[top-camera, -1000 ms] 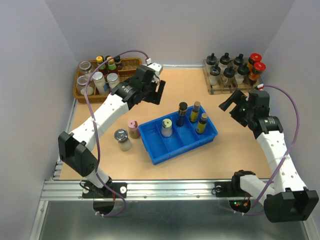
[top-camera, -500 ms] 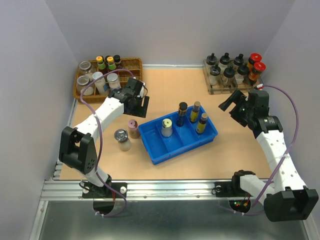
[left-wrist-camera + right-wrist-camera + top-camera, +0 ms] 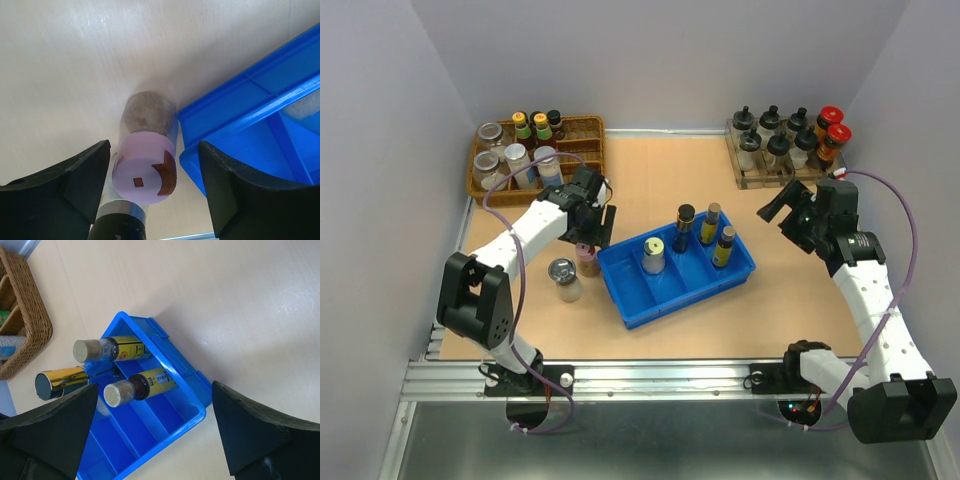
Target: Organize the condiment bottles
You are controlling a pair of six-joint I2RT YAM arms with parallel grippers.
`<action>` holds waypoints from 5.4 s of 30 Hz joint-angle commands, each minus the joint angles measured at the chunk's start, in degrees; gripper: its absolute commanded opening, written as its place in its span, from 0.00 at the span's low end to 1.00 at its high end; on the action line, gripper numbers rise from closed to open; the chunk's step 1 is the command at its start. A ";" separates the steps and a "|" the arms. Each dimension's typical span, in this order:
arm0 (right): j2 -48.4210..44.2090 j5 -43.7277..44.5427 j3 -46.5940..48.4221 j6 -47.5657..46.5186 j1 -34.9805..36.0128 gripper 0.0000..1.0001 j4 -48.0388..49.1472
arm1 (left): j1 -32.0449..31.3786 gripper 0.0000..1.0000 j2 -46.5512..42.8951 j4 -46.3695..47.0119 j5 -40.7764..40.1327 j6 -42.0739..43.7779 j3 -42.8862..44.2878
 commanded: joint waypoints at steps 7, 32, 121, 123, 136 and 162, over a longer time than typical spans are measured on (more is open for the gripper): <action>-0.70 -0.46 1.65 -0.58 0.29 1.00 0.68 | 0.45 0.77 -5.25 -2.10 -0.21 -1.59 -1.79; -1.05 -0.72 2.09 -0.93 0.20 1.00 0.68 | 2.03 0.21 -4.81 -0.52 -3.99 -1.86 -2.77; -1.22 0.59 0.77 -0.32 0.20 1.00 0.68 | -28.03 0.65 8.73 -4.56 1.71 8.78 20.35; -0.96 0.42 0.77 -0.32 0.20 1.00 0.68 | -28.03 0.70 8.03 -4.65 1.71 8.51 20.35; -1.48 0.24 0.68 -0.75 0.20 1.00 0.68 | -26.72 0.99 -1.45 -6.05 -6.80 -1.05 24.13; -0.87 -2.13 -1.07 -1.11 0.20 1.00 0.85 | 1.15 0.99 -20.63 -9.31 -8.92 -15.74 -10.76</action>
